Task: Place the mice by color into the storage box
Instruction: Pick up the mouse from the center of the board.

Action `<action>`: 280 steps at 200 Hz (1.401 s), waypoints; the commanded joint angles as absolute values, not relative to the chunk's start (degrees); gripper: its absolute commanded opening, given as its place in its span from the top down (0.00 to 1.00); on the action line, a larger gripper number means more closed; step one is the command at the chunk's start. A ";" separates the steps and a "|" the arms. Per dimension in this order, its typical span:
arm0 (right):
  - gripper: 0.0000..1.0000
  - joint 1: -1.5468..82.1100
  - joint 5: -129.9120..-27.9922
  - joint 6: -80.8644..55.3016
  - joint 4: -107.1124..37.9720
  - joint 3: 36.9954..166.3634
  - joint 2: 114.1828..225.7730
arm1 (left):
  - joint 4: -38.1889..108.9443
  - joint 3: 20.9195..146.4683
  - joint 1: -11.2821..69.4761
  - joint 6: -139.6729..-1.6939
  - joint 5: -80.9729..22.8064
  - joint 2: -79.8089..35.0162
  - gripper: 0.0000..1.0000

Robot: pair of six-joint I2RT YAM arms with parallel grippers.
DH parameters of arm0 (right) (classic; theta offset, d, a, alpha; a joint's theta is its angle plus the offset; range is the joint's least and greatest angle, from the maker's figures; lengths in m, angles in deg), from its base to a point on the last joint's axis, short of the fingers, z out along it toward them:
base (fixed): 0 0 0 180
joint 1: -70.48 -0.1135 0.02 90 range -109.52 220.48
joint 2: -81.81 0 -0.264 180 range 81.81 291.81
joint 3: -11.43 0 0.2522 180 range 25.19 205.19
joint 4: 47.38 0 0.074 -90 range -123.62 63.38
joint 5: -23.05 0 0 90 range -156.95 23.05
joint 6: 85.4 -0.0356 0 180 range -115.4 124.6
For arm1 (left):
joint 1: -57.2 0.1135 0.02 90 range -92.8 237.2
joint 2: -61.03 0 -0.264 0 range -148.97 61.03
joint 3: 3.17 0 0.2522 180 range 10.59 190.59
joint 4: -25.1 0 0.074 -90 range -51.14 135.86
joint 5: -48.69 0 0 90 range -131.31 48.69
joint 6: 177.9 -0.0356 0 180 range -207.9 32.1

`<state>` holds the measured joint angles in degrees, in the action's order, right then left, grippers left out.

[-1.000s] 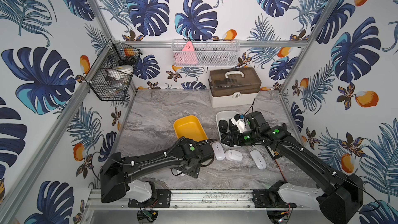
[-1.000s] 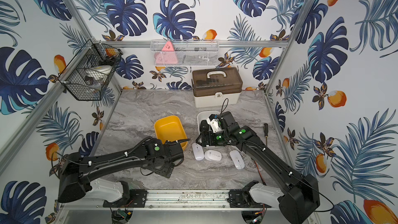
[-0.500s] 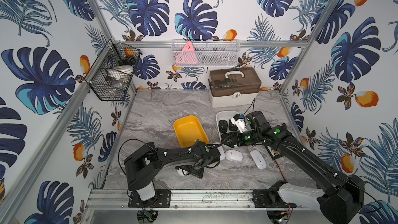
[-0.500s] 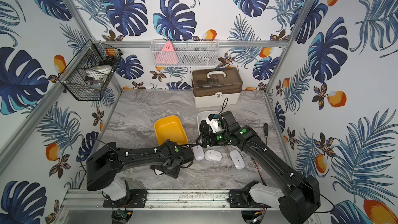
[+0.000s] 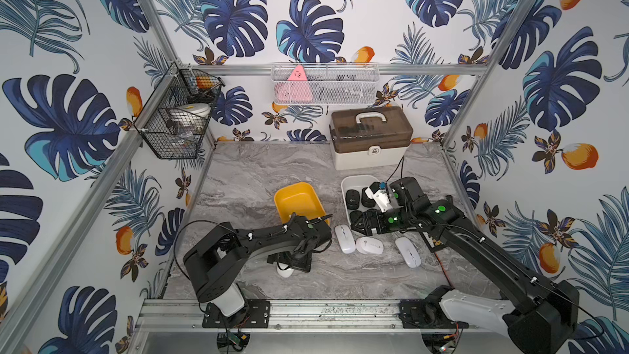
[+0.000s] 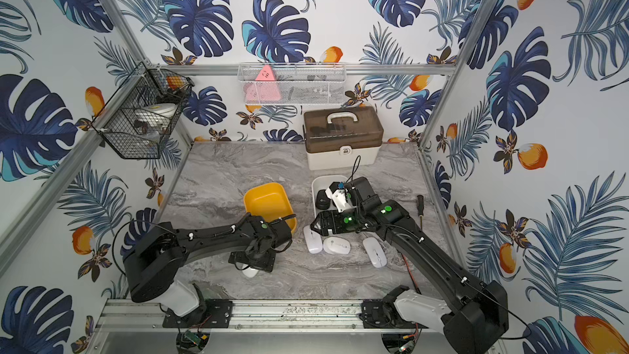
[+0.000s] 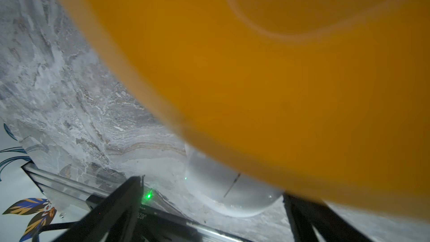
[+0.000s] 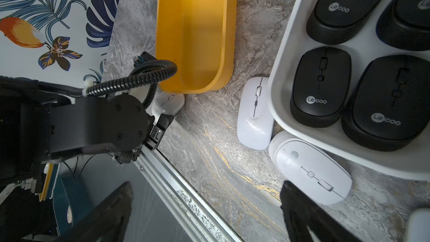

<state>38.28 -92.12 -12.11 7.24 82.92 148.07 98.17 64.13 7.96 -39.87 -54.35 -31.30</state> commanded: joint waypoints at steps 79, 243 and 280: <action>0.00 38.23 -92.35 -13.93 6.59 82.61 147.68 | 86.09 56.17 11.85 -40.57 -47.24 -27.21 0.07; 0.00 38.17 -92.97 -16.14 3.73 81.11 148.08 | 87.85 53.21 9.00 -38.06 -46.27 -18.73 0.39; 0.00 38.14 -92.97 -16.21 3.21 80.13 147.90 | 93.71 55.20 2.75 -32.43 -47.48 -15.17 0.40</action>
<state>38.23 -92.58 -15.93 4.27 80.61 148.03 88.33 53.79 6.06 -37.40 -45.91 -17.07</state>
